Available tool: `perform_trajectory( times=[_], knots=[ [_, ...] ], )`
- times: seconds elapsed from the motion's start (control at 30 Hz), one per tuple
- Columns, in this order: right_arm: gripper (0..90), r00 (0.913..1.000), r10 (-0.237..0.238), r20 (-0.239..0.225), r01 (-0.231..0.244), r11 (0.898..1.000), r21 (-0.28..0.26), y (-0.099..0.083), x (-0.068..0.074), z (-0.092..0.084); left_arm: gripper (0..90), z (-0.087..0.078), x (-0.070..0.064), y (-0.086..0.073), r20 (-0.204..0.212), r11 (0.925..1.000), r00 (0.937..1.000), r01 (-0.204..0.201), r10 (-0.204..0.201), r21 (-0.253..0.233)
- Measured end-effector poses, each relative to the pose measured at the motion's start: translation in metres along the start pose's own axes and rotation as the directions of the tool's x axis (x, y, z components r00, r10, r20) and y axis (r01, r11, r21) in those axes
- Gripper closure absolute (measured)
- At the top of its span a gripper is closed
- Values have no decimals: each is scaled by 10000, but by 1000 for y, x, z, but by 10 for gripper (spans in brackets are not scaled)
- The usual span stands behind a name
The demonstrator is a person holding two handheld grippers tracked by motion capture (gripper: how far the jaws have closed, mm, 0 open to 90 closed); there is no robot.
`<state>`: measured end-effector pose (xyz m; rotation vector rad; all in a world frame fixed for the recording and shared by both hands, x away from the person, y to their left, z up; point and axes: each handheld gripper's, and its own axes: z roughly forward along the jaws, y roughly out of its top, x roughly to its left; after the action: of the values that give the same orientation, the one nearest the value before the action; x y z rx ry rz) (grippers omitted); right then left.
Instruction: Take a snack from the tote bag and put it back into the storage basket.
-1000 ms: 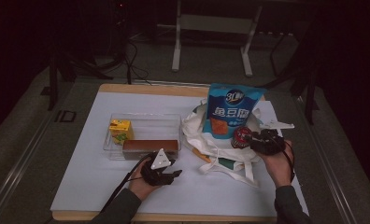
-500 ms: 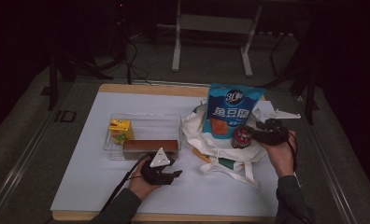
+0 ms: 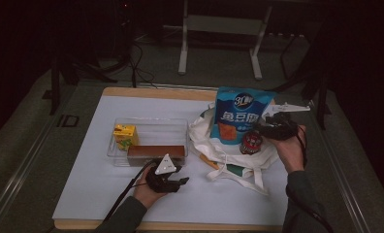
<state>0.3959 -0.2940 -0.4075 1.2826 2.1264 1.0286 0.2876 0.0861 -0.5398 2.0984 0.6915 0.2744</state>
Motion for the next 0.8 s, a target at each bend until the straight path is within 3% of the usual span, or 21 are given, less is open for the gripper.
perform_trajectory(
  times=[0.27, 0.43, 0.8],
  knots=[
    [355, 9999, 87, -95, -90, 9994, -335, 18, -4, 9, 477, 0, -1, 0, 21, 9998, 9998, -200, 200, 37],
    [334, 9997, 44, -226, -50, 9996, -275, 29, -8, 16, 479, 0, -2, 0, 6, 9996, 9996, -291, 291, 67],
    [353, 9916, 364, -1239, -441, 9973, -594, 39, -12, 29, 478, 1, -3, 0, -27, 9993, 9993, -371, 372, 104]
  ],
)
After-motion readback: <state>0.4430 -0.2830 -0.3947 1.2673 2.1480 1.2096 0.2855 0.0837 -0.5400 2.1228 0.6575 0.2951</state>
